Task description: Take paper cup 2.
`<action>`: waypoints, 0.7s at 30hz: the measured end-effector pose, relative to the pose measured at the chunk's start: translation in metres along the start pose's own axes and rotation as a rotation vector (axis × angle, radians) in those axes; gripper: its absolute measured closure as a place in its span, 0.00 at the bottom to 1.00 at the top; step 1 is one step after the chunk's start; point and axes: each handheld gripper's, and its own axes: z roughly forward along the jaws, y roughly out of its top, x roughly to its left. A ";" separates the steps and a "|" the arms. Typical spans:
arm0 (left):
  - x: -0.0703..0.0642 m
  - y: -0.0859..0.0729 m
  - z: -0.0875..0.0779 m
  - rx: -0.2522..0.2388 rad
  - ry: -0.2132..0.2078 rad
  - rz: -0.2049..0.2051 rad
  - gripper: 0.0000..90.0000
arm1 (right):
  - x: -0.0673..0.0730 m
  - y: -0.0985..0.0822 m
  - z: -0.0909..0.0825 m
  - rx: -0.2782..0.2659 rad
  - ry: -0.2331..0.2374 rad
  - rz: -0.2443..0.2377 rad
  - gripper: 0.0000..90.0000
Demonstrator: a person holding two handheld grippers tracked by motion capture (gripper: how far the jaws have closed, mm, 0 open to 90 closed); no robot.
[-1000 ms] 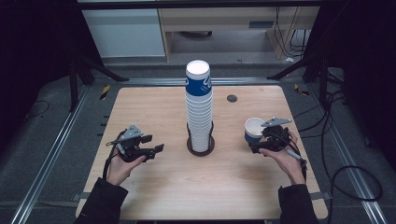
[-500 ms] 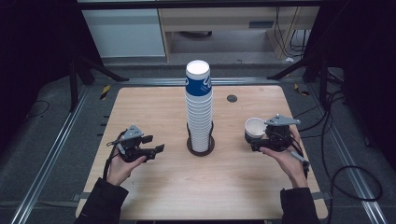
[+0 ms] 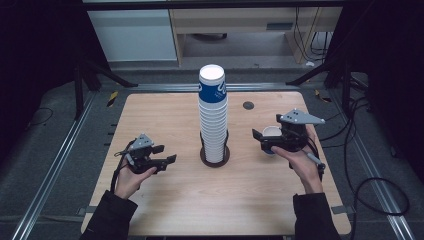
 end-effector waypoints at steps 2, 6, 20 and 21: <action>0.000 0.000 0.000 0.000 -0.003 0.002 0.37 | 0.004 0.008 0.001 -0.030 0.015 -0.002 0.04; -0.002 0.000 0.000 -0.004 -0.008 0.016 0.37 | 0.014 0.024 0.005 -0.083 0.052 -0.015 0.05; 0.001 0.001 -0.001 -0.014 0.016 0.000 0.37 | 0.048 0.071 0.035 -0.176 0.163 -0.040 0.04; 0.001 0.000 -0.001 -0.014 0.015 0.001 0.37 | 0.049 0.074 0.037 -0.181 0.168 -0.042 0.04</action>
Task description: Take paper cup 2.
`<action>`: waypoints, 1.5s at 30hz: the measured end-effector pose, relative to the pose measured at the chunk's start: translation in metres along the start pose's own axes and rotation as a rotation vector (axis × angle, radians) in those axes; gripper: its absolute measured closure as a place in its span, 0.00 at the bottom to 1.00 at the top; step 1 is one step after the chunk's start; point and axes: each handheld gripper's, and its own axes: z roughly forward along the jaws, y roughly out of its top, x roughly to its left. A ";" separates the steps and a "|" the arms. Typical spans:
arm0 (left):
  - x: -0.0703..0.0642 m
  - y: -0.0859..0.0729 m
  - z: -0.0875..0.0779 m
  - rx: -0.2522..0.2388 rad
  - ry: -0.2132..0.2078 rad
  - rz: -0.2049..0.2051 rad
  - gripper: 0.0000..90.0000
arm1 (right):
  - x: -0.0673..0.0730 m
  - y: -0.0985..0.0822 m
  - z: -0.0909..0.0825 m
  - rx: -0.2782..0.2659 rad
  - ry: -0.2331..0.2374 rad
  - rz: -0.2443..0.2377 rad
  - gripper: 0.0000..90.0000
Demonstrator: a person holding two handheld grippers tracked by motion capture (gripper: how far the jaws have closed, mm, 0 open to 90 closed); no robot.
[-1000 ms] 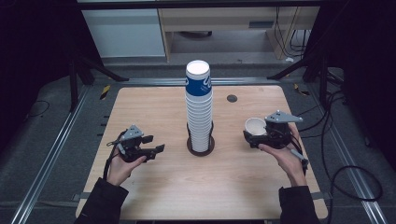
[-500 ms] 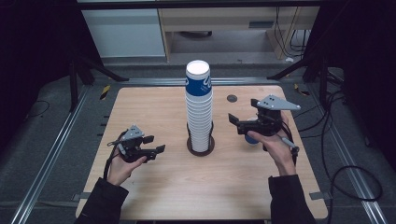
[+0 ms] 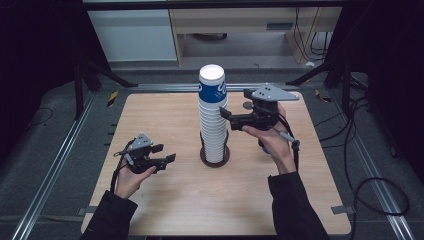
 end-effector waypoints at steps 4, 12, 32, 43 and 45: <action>0.000 0.000 0.000 -0.003 -0.002 -0.001 0.37 | 0.003 0.008 0.008 -0.018 0.018 0.011 0.04; 0.000 0.000 0.000 0.000 -0.004 0.000 0.37 | 0.005 0.020 0.025 -0.021 0.041 0.008 0.04; 0.000 0.000 0.001 0.003 -0.009 0.001 0.37 | 0.015 0.017 0.060 -0.002 0.077 0.001 0.19; 0.000 0.000 0.001 0.006 -0.009 0.000 0.37 | 0.015 0.020 0.058 0.009 0.080 -0.012 0.20; 0.000 0.000 0.001 0.004 -0.009 -0.001 0.37 | 0.015 0.022 0.057 -0.005 0.080 -0.008 0.20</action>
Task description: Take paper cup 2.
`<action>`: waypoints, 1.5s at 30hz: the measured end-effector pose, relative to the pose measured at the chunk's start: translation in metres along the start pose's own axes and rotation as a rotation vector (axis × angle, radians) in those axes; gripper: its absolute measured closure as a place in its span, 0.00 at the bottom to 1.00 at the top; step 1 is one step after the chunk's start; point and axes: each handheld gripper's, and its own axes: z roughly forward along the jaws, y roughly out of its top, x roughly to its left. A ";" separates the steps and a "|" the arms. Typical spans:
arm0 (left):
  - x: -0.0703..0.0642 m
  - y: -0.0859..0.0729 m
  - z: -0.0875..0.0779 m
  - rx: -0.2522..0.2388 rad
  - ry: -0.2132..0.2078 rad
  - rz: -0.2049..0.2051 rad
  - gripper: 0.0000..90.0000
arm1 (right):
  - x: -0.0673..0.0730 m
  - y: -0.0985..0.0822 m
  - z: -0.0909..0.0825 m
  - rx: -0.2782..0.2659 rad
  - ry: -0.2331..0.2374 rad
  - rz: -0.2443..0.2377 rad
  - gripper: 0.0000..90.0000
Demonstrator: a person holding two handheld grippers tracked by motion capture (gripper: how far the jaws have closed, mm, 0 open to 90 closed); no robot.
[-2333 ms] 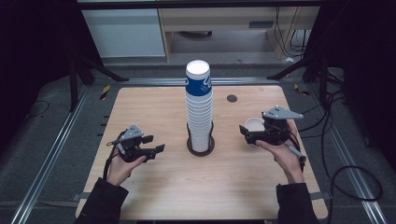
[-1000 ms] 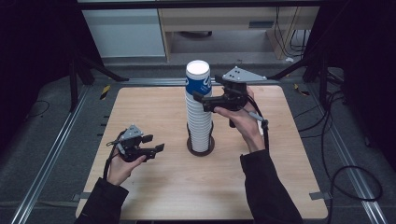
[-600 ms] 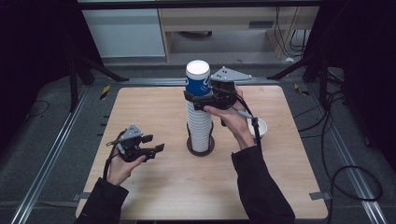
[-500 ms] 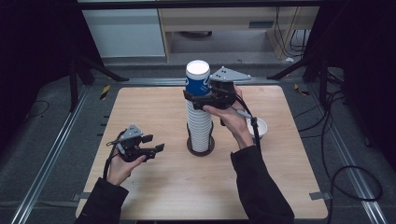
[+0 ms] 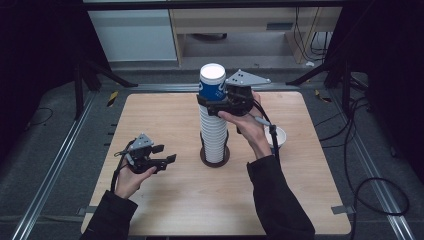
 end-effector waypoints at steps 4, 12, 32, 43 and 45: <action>0.000 0.000 0.000 0.001 0.000 -0.001 0.37 | 0.000 0.007 -0.003 -0.006 0.003 -0.004 0.21; 0.000 0.001 -0.001 -0.001 0.001 0.002 0.37 | 0.000 0.023 -0.006 -0.013 0.003 -0.024 0.22; 0.000 0.001 -0.004 -0.011 0.003 -0.004 0.37 | 0.005 0.060 -0.022 -0.086 0.001 -0.057 0.23; 0.000 0.003 -0.006 -0.020 0.000 -0.002 0.37 | -0.001 0.065 -0.053 -0.110 -0.053 -0.085 0.23; 0.000 0.003 -0.007 -0.022 0.000 -0.005 0.37 | -0.004 0.061 -0.062 -0.107 -0.066 -0.087 0.23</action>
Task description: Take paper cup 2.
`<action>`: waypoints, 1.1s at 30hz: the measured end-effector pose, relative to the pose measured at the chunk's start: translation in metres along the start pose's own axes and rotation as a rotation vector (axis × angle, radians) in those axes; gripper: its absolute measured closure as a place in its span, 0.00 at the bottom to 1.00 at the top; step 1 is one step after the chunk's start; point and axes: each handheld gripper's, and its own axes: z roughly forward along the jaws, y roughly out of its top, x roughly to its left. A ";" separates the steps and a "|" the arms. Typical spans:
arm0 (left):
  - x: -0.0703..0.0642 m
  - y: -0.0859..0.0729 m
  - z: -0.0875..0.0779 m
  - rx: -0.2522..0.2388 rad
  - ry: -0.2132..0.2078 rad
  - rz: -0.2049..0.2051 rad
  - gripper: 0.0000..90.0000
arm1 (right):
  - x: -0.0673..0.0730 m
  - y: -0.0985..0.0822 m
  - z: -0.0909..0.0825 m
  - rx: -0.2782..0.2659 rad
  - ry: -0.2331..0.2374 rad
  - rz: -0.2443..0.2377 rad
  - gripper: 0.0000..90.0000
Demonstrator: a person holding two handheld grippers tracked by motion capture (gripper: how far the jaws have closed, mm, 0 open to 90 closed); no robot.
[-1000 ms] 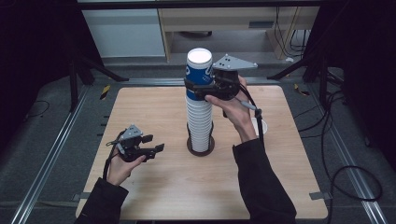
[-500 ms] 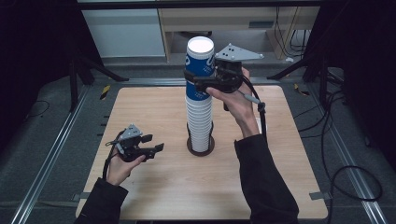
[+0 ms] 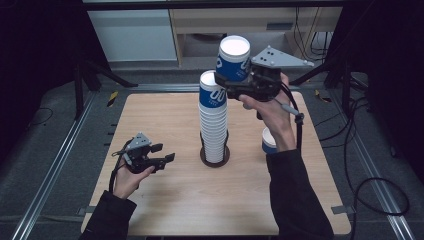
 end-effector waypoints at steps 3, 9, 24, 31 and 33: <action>-0.001 0.000 0.000 0.002 -0.003 0.006 0.37 | -0.006 -0.007 -0.013 0.014 -0.025 -0.010 0.23; -0.002 0.001 0.000 0.003 -0.005 0.007 0.37 | -0.017 -0.027 -0.041 0.041 -0.057 -0.007 0.23; -0.007 0.001 0.002 0.014 -0.021 0.024 0.36 | -0.019 -0.093 -0.065 0.156 -0.023 0.011 0.24; -0.010 0.001 0.002 0.010 -0.035 0.031 0.36 | -0.014 -0.121 -0.067 0.197 0.019 0.018 0.23; -0.011 0.002 0.003 0.009 -0.038 0.032 0.36 | -0.013 -0.128 -0.067 0.206 0.031 0.019 0.23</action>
